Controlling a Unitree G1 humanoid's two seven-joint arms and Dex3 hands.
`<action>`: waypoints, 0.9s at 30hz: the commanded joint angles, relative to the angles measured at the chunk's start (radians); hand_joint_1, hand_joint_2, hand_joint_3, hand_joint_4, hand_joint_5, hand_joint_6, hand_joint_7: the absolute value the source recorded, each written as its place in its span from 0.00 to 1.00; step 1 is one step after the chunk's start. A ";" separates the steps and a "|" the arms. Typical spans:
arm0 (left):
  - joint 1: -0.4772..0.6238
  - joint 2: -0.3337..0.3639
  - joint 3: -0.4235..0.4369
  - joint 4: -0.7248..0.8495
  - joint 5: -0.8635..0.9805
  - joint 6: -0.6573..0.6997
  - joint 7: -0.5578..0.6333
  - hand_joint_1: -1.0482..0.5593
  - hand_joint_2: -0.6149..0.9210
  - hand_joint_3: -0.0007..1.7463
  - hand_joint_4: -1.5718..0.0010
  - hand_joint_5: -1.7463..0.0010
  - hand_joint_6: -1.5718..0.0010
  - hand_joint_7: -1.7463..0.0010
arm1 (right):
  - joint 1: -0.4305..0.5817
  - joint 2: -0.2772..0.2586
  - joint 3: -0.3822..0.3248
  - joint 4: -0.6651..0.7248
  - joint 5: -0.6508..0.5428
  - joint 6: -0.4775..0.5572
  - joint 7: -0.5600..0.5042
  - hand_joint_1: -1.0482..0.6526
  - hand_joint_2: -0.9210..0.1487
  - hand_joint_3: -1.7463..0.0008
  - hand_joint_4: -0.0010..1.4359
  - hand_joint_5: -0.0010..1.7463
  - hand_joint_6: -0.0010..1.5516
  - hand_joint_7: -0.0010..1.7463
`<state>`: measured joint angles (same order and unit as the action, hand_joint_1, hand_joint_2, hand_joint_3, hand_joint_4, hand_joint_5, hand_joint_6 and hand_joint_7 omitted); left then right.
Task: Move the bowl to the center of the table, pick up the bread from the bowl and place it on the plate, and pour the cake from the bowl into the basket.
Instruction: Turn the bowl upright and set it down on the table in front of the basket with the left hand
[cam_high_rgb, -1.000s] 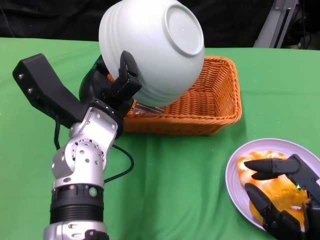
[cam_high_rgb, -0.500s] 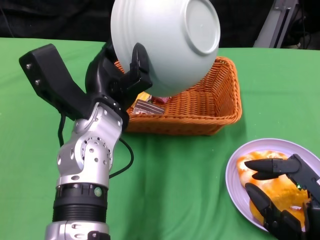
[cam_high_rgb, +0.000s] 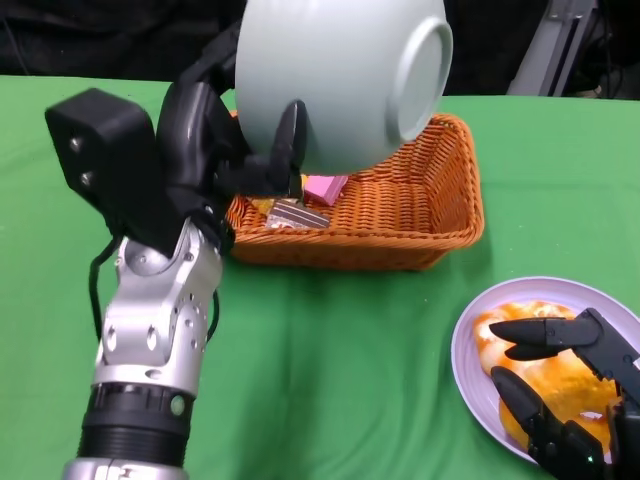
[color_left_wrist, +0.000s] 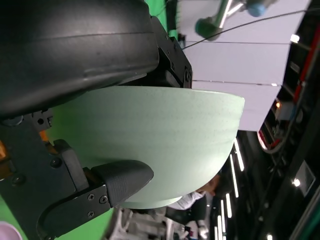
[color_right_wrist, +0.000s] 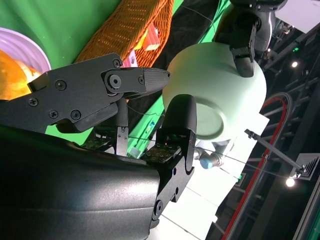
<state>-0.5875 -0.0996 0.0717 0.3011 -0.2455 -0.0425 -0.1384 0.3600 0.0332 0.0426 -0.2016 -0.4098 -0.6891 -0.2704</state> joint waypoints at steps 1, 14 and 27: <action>0.028 0.032 -0.018 -0.031 0.042 -0.082 -0.031 0.55 0.54 0.94 0.35 0.00 0.46 0.00 | 0.004 -0.012 -0.005 -0.004 0.007 -0.004 0.000 0.44 0.05 0.82 0.36 0.75 0.33 0.56; 0.141 0.188 -0.083 0.010 0.288 -0.581 -0.066 0.58 0.55 0.98 0.35 0.00 0.48 0.01 | 0.005 -0.017 -0.004 -0.008 0.014 0.002 0.008 0.44 0.04 0.83 0.36 0.75 0.33 0.56; 0.203 0.283 -0.024 0.101 0.596 -1.119 0.107 0.53 0.48 1.00 0.32 0.00 0.45 0.01 | 0.003 -0.019 -0.009 0.000 0.010 -0.003 0.010 0.44 0.04 0.83 0.36 0.75 0.32 0.56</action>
<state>-0.3898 0.1658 0.0251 0.3909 0.3226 -1.1139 -0.0732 0.3608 0.0276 0.0404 -0.2015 -0.4076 -0.6859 -0.2591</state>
